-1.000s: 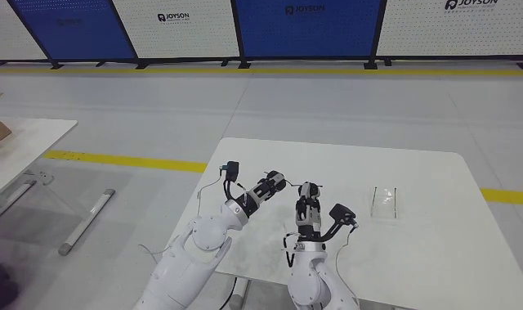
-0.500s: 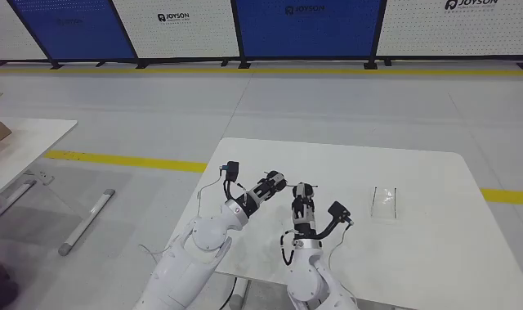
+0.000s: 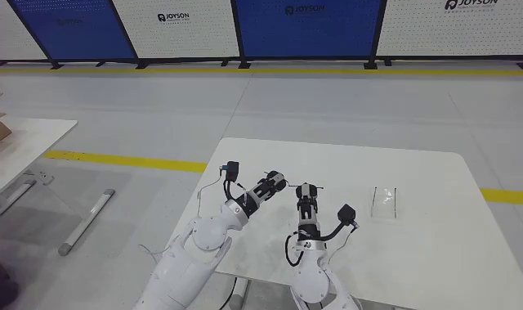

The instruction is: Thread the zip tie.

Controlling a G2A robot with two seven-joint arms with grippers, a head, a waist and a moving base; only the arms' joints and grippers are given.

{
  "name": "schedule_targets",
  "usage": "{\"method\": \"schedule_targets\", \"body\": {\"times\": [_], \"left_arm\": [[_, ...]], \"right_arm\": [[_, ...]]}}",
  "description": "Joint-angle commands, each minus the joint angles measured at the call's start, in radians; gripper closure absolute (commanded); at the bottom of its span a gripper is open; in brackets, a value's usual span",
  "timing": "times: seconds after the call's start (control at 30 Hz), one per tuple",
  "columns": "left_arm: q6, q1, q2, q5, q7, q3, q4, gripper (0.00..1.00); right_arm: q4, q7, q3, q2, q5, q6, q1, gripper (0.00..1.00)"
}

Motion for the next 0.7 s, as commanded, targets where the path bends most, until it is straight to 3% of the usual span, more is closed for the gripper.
{"method": "schedule_targets", "body": {"times": [0.0,0.43,0.67], "left_arm": [[0.000,0.000,0.000,0.000,0.000,0.000,0.000,1.00],[0.000,0.000,0.000,0.000,0.000,0.000,0.000,1.00],[0.000,0.000,0.000,0.000,0.000,0.000,0.000,1.00]], "right_arm": [[0.007,-0.004,0.000,-0.002,0.006,0.009,0.005,1.00],[0.017,0.002,-0.004,-0.003,-0.002,0.025,0.012,1.00],[-0.011,0.094,0.007,-0.002,0.048,0.030,0.008,1.00]]}}
